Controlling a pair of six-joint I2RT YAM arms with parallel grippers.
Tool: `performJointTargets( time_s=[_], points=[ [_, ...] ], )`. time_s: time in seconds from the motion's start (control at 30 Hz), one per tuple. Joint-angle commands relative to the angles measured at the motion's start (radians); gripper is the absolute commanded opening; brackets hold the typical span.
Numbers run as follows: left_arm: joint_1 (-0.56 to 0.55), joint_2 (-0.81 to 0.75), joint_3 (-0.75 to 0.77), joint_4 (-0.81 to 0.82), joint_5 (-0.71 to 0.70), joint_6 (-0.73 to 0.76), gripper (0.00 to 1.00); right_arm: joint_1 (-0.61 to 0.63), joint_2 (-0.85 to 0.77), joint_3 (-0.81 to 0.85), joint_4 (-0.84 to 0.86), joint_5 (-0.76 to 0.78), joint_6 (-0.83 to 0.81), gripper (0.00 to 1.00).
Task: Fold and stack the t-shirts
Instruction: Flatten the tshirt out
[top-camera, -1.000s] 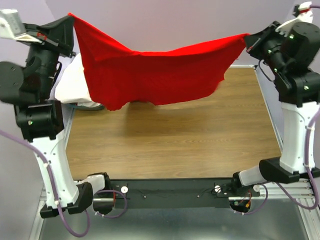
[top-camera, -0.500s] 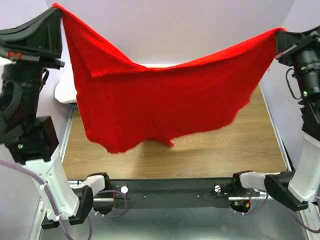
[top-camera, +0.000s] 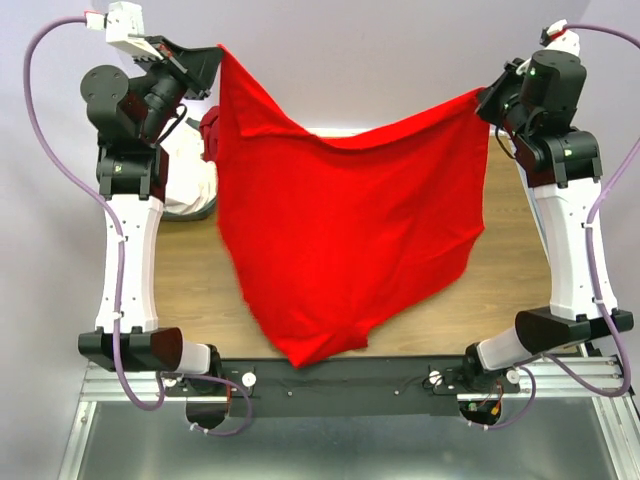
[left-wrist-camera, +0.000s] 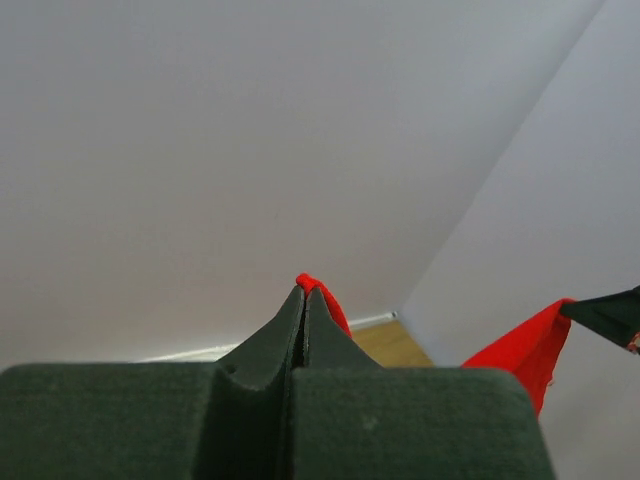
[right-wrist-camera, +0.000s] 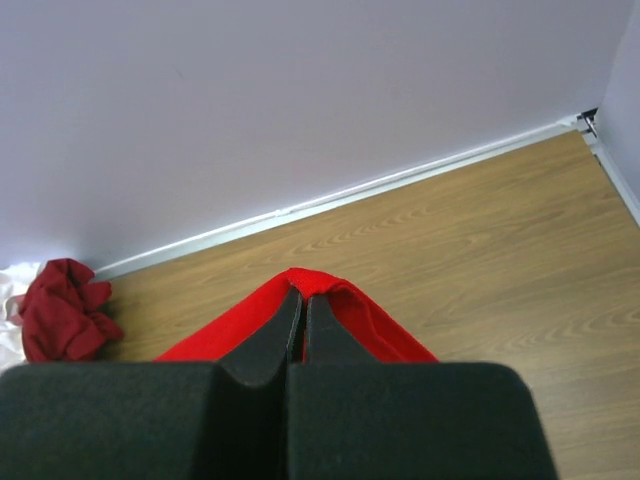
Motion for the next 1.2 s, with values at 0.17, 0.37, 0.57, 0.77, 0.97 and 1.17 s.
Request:
performJointTargets(
  time_s=[0.17,0.37,0.57,0.77,0.97,1.17],
  points=[
    [-0.01,-0.109,0.106,0.023,-0.028,0.041,0.0,-0.007,-0.07,0.107,0.034,0.025,-0.001,0.01],
    [-0.01,-0.25,0.126,-0.047,-0.088,0.087,0.0,-0.005,-0.198,0.083,0.034,0.075,-0.039,0.01],
    [-0.01,-0.347,0.189,-0.052,-0.123,0.091,0.0,-0.007,-0.304,0.126,0.036,0.15,-0.036,0.01],
    [-0.01,-0.374,0.323,-0.034,-0.154,0.122,0.0,-0.007,-0.337,0.235,0.036,0.18,-0.043,0.01],
    [-0.01,-0.384,0.315,0.087,-0.143,0.104,0.0,-0.005,-0.355,0.203,0.067,0.189,-0.012,0.01],
    [-0.01,-0.322,0.173,0.21,-0.09,0.053,0.0,-0.007,-0.343,0.083,0.114,0.27,-0.015,0.01]
  ],
)
